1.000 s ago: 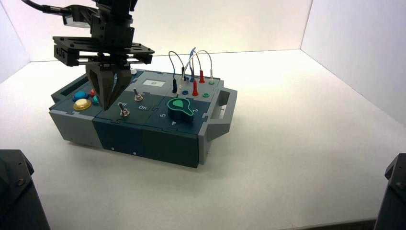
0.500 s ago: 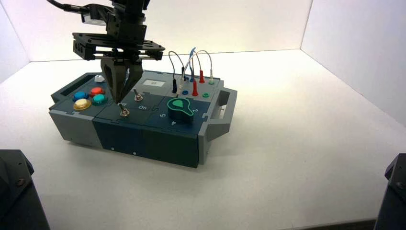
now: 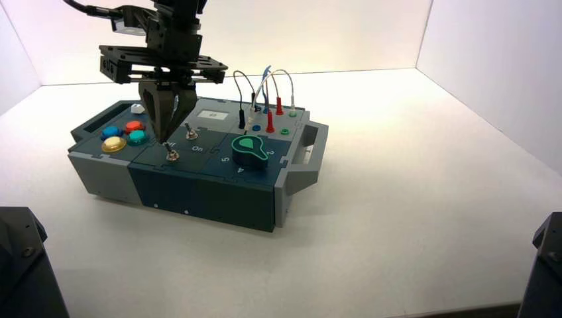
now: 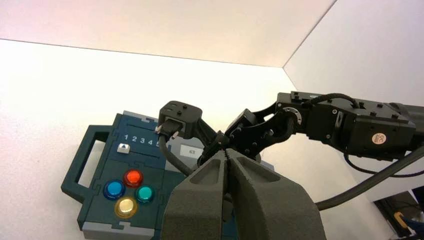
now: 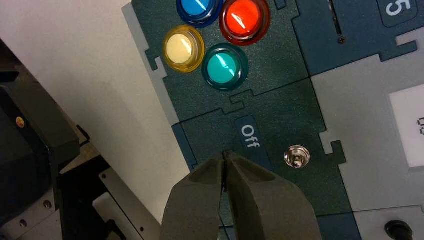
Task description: Flip the bottom switch on with the right gripper.
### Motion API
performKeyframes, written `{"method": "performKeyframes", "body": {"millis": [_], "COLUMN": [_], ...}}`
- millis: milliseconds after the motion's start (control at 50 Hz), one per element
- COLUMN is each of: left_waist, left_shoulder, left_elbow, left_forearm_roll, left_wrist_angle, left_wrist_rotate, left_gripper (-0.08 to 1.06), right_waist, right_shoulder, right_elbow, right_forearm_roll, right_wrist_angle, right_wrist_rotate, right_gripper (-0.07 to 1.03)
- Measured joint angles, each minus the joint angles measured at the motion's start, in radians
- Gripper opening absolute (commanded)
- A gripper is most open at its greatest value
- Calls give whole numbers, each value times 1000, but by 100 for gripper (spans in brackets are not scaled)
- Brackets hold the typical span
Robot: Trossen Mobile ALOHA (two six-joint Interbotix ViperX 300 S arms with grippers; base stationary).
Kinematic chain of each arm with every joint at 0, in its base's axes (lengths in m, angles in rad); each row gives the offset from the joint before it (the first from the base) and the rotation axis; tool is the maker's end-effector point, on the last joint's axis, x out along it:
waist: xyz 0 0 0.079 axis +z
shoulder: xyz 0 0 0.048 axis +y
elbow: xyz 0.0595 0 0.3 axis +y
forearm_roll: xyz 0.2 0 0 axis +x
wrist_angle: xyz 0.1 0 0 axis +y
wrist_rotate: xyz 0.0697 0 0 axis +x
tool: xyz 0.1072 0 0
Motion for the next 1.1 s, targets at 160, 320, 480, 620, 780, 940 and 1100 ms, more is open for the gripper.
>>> {"method": "performKeyframes", "body": {"millis": [160, 320, 480, 620, 780, 940, 1100], "left_waist": [0, 0, 0, 0, 0, 0, 0], "left_shoulder": [9, 12, 12, 12, 12, 12, 15], "left_elbow": [0, 0, 0, 0, 0, 0, 0], "left_forearm_roll": [0, 0, 0, 2, 0, 3, 3], "left_wrist_angle": [-5, -6, -6, -8, -8, -8, -17], "left_wrist_rotate": [2, 2, 2, 2, 6, 14, 18], "left_gripper": [-3, -3, -3, -3, -3, -3, -3], "right_waist": [0, 0, 2, 3, 0, -3, -2], "right_shoulder": [-2, 0, -2, -2, -34, -103, -115], "right_elbow": [0, 0, 8, 20, 81, 173, 175], "right_forearm_roll": [0, 2, 3, 12, 17, 17, 12], "right_wrist_angle": [0, 3, 2, 0, -9, -43, -54], "right_wrist_rotate": [2, 0, 0, 2, 0, 2, 2], "right_gripper": [-2, -2, -2, -2, -2, -2, -2]}}
